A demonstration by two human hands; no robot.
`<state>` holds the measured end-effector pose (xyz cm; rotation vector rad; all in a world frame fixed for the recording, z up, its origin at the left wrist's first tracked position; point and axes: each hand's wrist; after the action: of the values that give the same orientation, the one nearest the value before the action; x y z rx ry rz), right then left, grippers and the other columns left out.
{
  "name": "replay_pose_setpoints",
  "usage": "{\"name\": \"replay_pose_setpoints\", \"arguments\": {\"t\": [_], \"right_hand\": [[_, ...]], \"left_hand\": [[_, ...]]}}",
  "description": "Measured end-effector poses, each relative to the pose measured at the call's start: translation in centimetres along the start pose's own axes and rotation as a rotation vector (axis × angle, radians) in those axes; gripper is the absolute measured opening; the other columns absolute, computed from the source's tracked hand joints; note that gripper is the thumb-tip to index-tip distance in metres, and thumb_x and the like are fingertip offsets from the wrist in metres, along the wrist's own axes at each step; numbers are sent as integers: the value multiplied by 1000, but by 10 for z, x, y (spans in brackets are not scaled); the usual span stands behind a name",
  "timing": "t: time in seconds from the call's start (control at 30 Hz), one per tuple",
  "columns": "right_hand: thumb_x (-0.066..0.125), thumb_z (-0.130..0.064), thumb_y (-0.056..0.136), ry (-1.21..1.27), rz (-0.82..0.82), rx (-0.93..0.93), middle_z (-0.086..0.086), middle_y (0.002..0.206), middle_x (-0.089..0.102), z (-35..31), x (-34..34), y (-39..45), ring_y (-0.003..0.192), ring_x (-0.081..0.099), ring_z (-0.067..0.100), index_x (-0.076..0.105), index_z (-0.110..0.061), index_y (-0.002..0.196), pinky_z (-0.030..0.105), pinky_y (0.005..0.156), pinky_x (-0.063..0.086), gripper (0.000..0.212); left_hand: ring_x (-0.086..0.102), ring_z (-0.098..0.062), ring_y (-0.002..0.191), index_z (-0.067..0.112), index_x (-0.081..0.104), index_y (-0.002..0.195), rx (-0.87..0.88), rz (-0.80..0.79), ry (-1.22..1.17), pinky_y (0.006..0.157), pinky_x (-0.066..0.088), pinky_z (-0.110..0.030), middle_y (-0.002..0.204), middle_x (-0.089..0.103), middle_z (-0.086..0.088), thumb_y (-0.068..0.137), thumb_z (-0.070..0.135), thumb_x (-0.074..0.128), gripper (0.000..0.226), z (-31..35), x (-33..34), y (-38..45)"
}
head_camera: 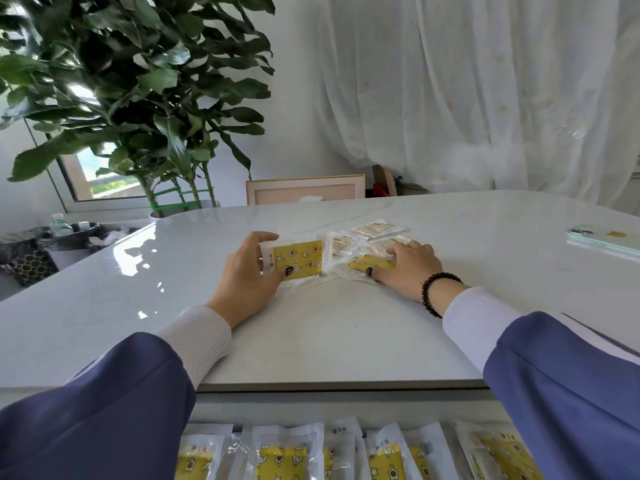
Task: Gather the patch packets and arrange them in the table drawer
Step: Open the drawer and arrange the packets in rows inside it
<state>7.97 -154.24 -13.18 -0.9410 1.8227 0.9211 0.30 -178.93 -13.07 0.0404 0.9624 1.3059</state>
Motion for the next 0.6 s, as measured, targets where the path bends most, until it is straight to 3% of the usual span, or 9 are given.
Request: {"name": "replay_pose_setpoints", "arguments": {"t": [0.07, 0.13, 0.27, 0.33, 0.43, 0.57, 0.6], "right_hand": [[62, -47, 80, 97, -6, -11, 4, 138, 46, 3, -2, 1, 130, 34, 26, 48, -20, 133, 35, 103, 35, 61], [69, -38, 76, 221, -11, -2, 2, 134, 50, 5, -4, 0, 127, 39, 23, 51, -21, 130, 33, 100, 39, 59], [70, -8, 75, 524, 111, -50, -1, 116, 61, 6, -7, -5, 98, 57, 15, 58, -19, 123, 25, 76, 48, 50], [62, 4, 79, 684, 175, -116, -3, 115, 60, 5, -9, -8, 106, 57, 13, 60, -17, 121, 19, 80, 48, 47], [55, 15, 80, 887, 123, -221, -3, 116, 60, -5, -11, -15, 111, 55, 9, 64, -19, 111, 10, 77, 51, 47], [56, 10, 84, 793, 55, -337, -7, 115, 59, -27, 1, -22, 109, 55, 9, 65, -27, 106, 8, 79, 48, 45], [56, 9, 85, 760, 64, -344, -7, 116, 59, -32, 4, -21, 107, 54, 9, 66, -27, 108, 8, 79, 47, 43]], "left_hand": [[63, -16, 87, 21, 46, 125, 38, -58, 57, 75, 50, -19, 101, 62, 3, 84, 13, 70, 48, 0, 2, -1], [61, -18, 90, 22, 43, 128, 62, -74, 76, 78, 49, -23, 101, 61, 3, 87, 13, 66, 48, 0, 3, -1], [57, -20, 88, 25, 35, 136, 95, -33, 46, 80, 44, -27, 101, 58, -1, 93, 5, 54, 51, -1, 2, -1], [59, -20, 89, 29, 36, 136, 100, -48, 36, 81, 46, -27, 104, 59, -2, 94, 1, 48, 52, -3, 1, 0], [62, -18, 90, 31, 45, 131, 106, -89, 26, 78, 48, -22, 106, 61, -1, 94, -2, 46, 50, -5, 1, 1], [60, -14, 90, 26, 57, 121, 133, -82, 18, 79, 47, -13, 107, 63, 3, 91, -4, 48, 44, -3, 2, 0], [60, -14, 92, 24, 59, 120, 134, -73, 5, 82, 48, -16, 107, 63, 4, 92, -3, 48, 41, -1, 1, 0]]}}
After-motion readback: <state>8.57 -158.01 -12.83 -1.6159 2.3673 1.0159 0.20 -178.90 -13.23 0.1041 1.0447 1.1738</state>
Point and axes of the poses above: each hand's wrist, its own y-axis towards the middle knuckle, its own x-axis out of the palm, z = x × y
